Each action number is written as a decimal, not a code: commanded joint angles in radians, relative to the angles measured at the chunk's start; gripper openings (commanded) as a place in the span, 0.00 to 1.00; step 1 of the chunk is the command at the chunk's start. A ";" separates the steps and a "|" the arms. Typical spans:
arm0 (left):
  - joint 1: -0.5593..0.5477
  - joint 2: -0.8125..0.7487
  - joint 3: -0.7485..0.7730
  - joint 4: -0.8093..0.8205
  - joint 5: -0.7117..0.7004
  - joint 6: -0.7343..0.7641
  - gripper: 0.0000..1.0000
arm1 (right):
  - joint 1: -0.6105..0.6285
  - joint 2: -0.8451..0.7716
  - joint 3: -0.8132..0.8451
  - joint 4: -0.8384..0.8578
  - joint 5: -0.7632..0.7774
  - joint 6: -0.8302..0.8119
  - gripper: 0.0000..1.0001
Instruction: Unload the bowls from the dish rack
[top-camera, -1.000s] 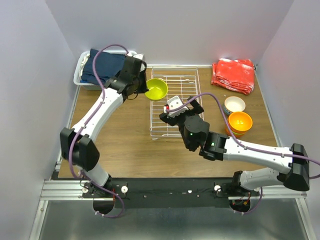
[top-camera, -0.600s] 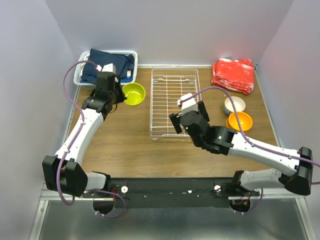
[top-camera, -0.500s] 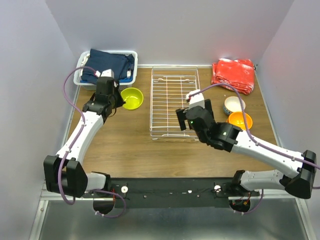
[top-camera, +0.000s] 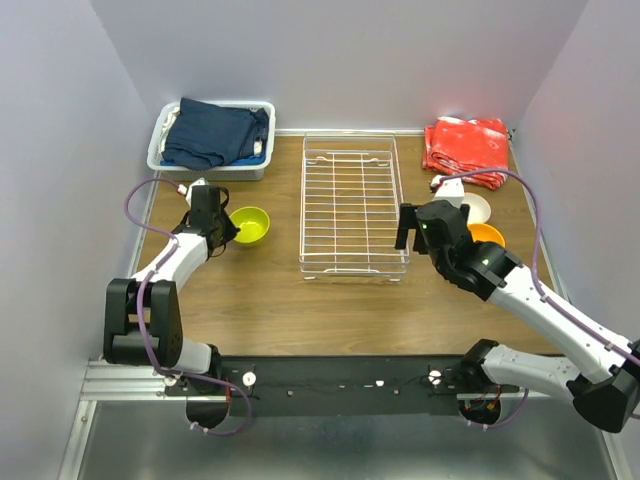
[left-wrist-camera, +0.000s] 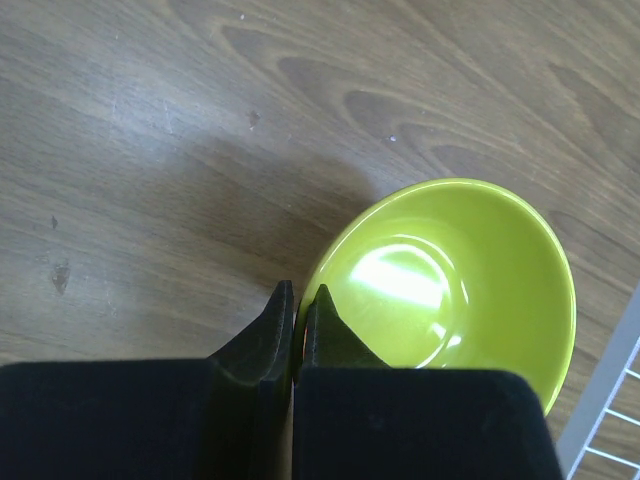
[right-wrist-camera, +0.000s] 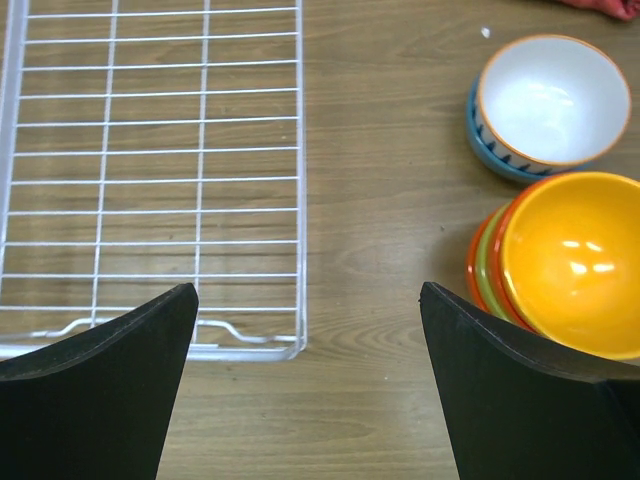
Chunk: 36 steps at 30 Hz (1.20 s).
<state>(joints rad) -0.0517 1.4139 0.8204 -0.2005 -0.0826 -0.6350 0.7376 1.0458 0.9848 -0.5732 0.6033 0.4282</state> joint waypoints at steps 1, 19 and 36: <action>0.004 0.051 -0.030 0.101 -0.069 -0.057 0.02 | -0.082 -0.033 -0.058 -0.024 -0.033 0.055 1.00; 0.004 -0.293 -0.078 -0.066 -0.144 -0.022 0.92 | -0.440 -0.035 -0.058 -0.011 -0.194 0.032 1.00; -0.175 -1.039 0.192 -0.388 -0.267 0.449 0.99 | -0.577 -0.473 0.037 -0.045 -0.025 -0.104 1.00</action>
<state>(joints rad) -0.1337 0.5205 0.9718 -0.4805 -0.2398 -0.3458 0.1635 0.7254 1.0088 -0.6308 0.4908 0.4118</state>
